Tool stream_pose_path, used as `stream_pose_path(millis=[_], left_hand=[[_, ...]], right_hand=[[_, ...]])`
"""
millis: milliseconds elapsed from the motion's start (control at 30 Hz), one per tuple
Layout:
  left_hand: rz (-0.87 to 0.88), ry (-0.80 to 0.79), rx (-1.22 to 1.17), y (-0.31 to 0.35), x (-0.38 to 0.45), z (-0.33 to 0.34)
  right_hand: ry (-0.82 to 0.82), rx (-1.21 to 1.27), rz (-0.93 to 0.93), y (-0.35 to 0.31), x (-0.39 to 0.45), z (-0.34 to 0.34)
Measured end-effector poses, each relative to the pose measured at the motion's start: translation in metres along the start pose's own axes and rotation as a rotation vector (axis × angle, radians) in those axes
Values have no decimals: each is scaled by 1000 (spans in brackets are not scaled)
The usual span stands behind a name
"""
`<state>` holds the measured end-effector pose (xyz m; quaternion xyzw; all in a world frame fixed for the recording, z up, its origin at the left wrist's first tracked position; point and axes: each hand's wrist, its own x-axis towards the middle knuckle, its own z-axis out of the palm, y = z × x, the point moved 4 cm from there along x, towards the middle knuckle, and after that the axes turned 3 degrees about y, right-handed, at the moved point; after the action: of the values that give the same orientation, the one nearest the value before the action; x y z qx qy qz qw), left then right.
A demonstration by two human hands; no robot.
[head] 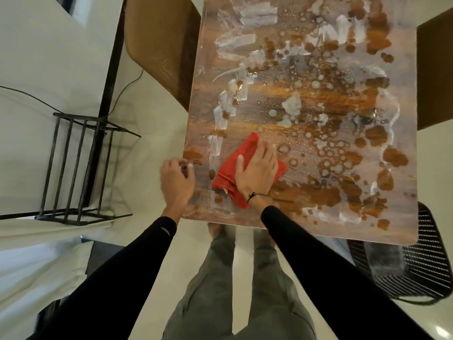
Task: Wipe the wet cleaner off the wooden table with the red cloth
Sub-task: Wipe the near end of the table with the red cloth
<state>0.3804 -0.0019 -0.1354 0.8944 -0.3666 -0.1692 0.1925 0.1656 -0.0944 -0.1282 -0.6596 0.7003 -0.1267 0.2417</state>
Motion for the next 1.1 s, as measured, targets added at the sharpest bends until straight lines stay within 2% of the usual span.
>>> stream_pose_path(millis=[67,200,300,367,467,567,633,767,833,967,1100], left_hand=[[-99,-56,-107,-24,12,4],[-477,-441,-562,-39,22,29],[-594,-625,-819,-39,22,42],[-628,-654,-884,-45,23,48],[-590,-595,-881,-52,26,56],[-543,-543,-906,-56,30,59],[-570,-579,-948,-57,29,62],[-626,-593,-978,-58,27,63],[-639,-587,-984,-59,28,65],[-663,-600,-968,-61,27,69],[-715,-639,-1036,-64,25,71]], right_hand=[[-45,-67,-2,0,-23,27],[1,-153,37,2,-35,58],[67,-213,7,5,-24,68],[77,-253,-68,8,-16,73],[36,-299,-264,-1,-6,79],[-79,-294,-515,-18,-6,89],[-166,-287,-682,-22,-15,93],[-359,-364,-1087,1,-28,84],[-412,-415,-1176,15,-10,73],[-276,-420,-957,9,44,57],[-226,-410,-790,-51,51,83]])
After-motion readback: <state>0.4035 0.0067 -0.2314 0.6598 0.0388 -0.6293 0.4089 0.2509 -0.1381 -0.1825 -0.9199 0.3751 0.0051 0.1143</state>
